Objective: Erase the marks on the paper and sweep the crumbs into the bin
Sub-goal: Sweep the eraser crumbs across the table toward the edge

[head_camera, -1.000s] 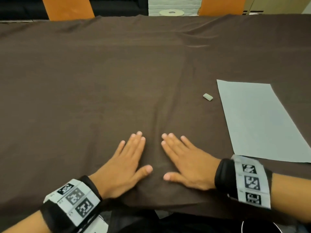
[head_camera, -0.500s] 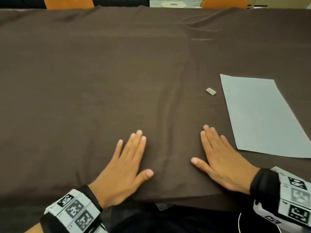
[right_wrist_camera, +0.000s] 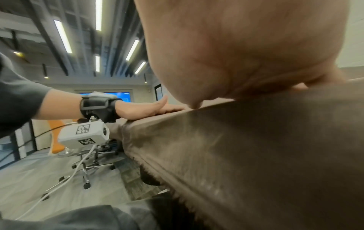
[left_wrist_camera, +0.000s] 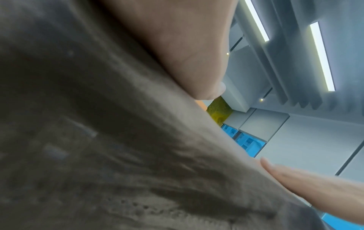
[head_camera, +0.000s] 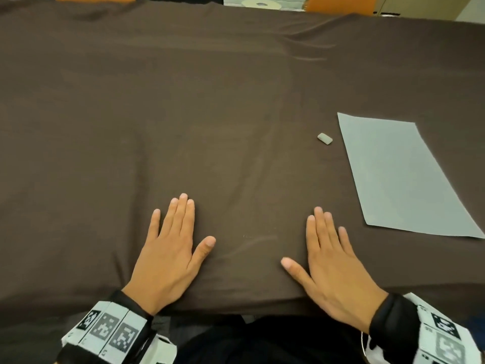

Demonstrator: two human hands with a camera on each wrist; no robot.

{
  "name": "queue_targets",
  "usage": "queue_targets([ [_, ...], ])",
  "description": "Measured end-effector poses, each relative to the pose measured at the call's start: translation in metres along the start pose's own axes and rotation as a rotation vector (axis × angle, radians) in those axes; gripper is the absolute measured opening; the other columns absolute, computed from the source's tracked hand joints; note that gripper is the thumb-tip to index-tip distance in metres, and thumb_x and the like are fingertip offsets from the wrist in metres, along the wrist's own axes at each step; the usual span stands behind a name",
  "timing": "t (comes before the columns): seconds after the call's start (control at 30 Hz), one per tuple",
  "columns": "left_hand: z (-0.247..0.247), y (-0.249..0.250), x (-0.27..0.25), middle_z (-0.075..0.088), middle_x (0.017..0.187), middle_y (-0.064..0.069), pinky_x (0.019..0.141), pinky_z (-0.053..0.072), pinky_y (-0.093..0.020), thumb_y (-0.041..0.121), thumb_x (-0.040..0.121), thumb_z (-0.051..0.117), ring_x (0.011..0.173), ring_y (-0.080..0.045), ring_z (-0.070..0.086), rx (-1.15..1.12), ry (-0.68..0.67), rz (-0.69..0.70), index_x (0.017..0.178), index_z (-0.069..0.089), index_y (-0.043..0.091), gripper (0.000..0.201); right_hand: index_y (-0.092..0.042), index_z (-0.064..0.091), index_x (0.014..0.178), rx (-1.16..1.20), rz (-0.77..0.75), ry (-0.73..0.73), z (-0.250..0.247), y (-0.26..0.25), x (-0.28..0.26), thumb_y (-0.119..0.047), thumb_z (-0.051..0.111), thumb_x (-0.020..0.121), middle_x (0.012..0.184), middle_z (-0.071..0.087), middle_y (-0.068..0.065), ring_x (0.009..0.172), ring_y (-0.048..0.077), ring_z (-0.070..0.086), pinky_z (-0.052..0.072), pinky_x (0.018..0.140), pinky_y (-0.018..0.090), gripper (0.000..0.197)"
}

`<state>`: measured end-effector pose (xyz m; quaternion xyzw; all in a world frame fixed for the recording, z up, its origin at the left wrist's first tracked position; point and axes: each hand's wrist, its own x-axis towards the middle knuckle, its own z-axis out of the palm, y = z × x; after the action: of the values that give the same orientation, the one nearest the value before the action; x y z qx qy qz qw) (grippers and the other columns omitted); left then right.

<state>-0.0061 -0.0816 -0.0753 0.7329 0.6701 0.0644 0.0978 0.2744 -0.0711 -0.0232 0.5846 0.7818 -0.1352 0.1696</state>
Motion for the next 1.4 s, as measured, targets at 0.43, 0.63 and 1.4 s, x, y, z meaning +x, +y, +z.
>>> queue_targets([
  [0.43, -0.016, 0.010, 0.005, -0.022, 0.161, -0.003, 0.119, -0.012, -0.039, 0.076, 0.073, -0.030, 0.146, -0.016, -0.023, 0.030, -0.124, -0.009, 0.151, -0.018, 0.015, 0.099, -0.009, -0.028, 0.145, 0.017, -0.057, 0.036, 0.007, -0.010, 0.005, -0.078, -0.022, 0.071, 0.152, -0.035, 0.009, 0.140, 0.022, -0.031, -0.010, 0.118, 0.041, 0.101],
  [0.63, -0.035, 0.053, 0.036, -0.022, 0.161, -0.005, 0.121, -0.007, -0.041, 0.074, 0.077, -0.016, 0.147, -0.017, -0.022, 0.070, -0.188, 0.140, 0.154, -0.015, 0.011, 0.099, -0.011, -0.031, 0.143, 0.033, -0.145, 0.040, 0.017, -0.016, -0.001, -0.079, -0.015, 0.079, 0.148, -0.042, 0.005, 0.137, 0.020, -0.037, -0.013, 0.118, 0.042, 0.094],
  [1.4, -0.019, 0.085, 0.066, -0.032, 0.157, -0.010, 0.119, -0.012, -0.047, 0.075, 0.075, -0.014, 0.144, -0.022, -0.030, 0.208, -0.406, 0.235, 0.151, -0.021, 0.010, 0.100, -0.007, -0.006, 0.150, 0.172, -0.229, 0.203, 0.027, -0.008, 0.000, -0.083, 0.011, 0.083, 0.158, -0.014, 0.011, 0.146, 0.024, -0.017, -0.006, 0.114, 0.041, 0.103],
])
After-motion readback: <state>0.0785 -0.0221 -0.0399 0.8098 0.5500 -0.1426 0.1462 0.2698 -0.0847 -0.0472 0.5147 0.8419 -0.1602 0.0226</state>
